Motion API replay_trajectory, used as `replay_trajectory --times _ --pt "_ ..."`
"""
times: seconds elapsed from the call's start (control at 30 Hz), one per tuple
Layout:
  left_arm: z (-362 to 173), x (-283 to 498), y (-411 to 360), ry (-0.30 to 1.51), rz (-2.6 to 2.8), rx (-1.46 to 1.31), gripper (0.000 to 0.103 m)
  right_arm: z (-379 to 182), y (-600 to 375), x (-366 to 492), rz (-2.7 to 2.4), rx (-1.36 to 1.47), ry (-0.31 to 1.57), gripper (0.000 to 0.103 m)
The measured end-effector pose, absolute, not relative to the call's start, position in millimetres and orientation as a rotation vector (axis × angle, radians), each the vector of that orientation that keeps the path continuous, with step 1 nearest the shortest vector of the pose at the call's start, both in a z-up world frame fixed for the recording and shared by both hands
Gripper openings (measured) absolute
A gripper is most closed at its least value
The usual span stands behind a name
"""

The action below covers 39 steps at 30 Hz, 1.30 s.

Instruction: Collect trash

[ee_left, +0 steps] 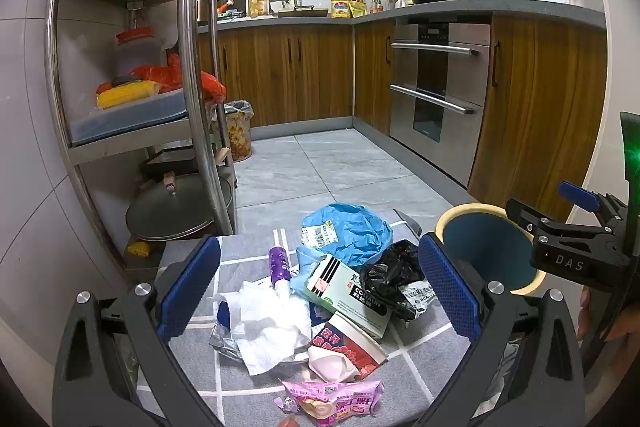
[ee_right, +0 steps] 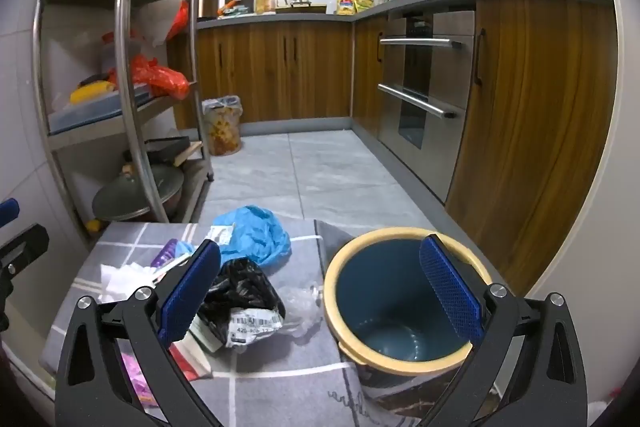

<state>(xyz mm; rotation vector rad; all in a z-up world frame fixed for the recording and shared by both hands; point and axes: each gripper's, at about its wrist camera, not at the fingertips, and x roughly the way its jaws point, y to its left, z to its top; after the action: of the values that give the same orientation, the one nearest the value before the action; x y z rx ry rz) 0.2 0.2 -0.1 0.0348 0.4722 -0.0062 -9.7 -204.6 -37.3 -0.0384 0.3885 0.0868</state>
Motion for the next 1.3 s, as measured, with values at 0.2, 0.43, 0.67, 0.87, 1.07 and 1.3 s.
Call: replay_trajectory --times 0.2,0.43,0.67,0.87,1.07,1.3 --pt "-0.4 1.4 0.5 0.476 -0.014 0.036 0.098 -37.9 -204.4 -8.8 0.085 -0.040 0.397 0.099" --pt "-0.9 0.8 -0.1 0.476 -0.011 0.034 0.098 -41.7 -206.3 -9.3 0.083 -0.038 0.414 0.099" --pt "6.7 -0.8 5.4 0.477 -0.010 0.036 0.098 -39.3 -206.2 -8.0 0.083 -0.039 0.417 0.099" --pt "6.7 -0.7 5.9 0.477 -0.010 0.033 0.098 -38.9 -206.0 -7.8 0.082 -0.039 0.418 0.099" --pt "5.8 -1.0 5.2 0.478 -0.009 0.033 0.098 -38.8 -205.8 -7.5 0.083 -0.039 0.418 0.099" --pt "1.5 -1.7 2.7 0.480 -0.010 0.029 0.098 -38.4 -207.0 -6.7 0.083 -0.039 0.421 0.099"
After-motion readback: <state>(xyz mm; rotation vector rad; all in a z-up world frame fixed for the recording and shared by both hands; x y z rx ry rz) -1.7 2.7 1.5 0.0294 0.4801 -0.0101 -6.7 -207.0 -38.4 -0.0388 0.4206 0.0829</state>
